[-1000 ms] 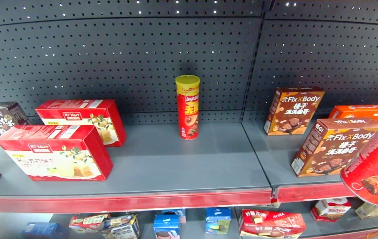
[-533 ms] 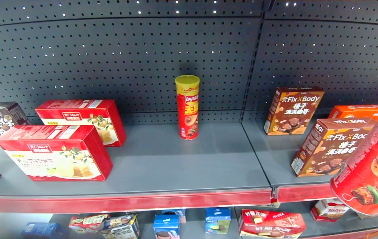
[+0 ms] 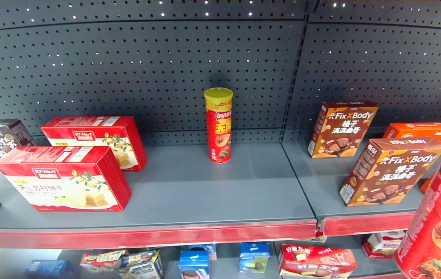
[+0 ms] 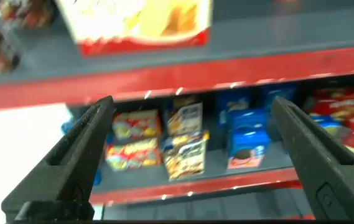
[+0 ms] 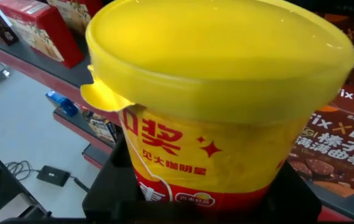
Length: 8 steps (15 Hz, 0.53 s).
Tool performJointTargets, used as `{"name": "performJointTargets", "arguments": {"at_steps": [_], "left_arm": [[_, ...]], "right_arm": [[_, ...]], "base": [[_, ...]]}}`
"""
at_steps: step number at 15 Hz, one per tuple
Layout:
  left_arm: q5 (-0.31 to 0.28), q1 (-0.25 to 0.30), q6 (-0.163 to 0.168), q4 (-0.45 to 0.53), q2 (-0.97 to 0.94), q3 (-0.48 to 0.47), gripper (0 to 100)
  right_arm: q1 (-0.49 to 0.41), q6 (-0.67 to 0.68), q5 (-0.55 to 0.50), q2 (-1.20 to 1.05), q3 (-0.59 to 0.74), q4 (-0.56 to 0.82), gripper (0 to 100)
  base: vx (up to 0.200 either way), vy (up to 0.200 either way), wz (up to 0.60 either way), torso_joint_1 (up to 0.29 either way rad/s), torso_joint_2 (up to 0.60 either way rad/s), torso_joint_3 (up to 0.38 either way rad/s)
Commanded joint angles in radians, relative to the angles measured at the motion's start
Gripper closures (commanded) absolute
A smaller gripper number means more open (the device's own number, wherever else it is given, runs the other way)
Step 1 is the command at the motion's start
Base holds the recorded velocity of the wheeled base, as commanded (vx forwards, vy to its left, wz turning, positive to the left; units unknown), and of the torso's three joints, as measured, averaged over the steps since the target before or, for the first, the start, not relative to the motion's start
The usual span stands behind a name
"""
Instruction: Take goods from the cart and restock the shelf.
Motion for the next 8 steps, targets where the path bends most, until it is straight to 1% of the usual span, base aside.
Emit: {"name": "performJointTargets", "arguments": {"at_steps": [1,2,3,4,5,6,7,8], "left_arm": [[-0.139,-0.001,0.022,0.024,0.235,-0.208,0],[-0.171,-0.029,0.024,0.019,0.336,-0.289,0],[-0.22,-0.067,0.026,0.011,0.448,-0.362,0],[-0.243,-0.092,0.03,-0.039,0.546,-0.405,0],[-0.246,-0.107,0.029,-0.125,0.621,-0.416,0],[-0.248,-0.129,0.027,-0.266,0.75,-0.428,0],[-0.241,-0.152,0.026,-0.361,0.844,-0.447,0],[-0.241,-0.153,0.026,-0.366,0.848,-0.448,0]], "right_arm": [[0.0,-0.001,0.0,0.02,-0.015,-0.001,100],[0.0,-0.001,0.0,0.021,-0.017,-0.001,100],[-0.001,-0.001,0.0,0.021,-0.013,-0.001,100],[-0.001,-0.001,-0.005,0.021,-0.012,-0.001,100],[-0.001,-0.001,-0.008,0.021,-0.012,-0.001,100],[0.0,-0.001,-0.016,0.02,-0.009,0.001,100],[0.002,-0.001,-0.028,0.015,-0.007,0.001,100],[0.002,-0.001,-0.029,0.013,-0.007,0.001,100]], "base": [[0.0,0.0,0.0,0.0,0.0,0.0],[0.0,0.0,0.0,0.0,0.0,0.0],[0.0,0.0,0.0,0.0,0.0,0.0],[0.0,0.0,0.0,0.0,0.0,0.0],[0.0,0.0,0.0,0.0,0.0,0.0],[0.0,0.0,0.0,0.0,0.0,0.0],[0.0,0.0,0.0,0.0,0.0,0.0],[0.0,0.0,0.0,0.0,0.0,0.0]]}}
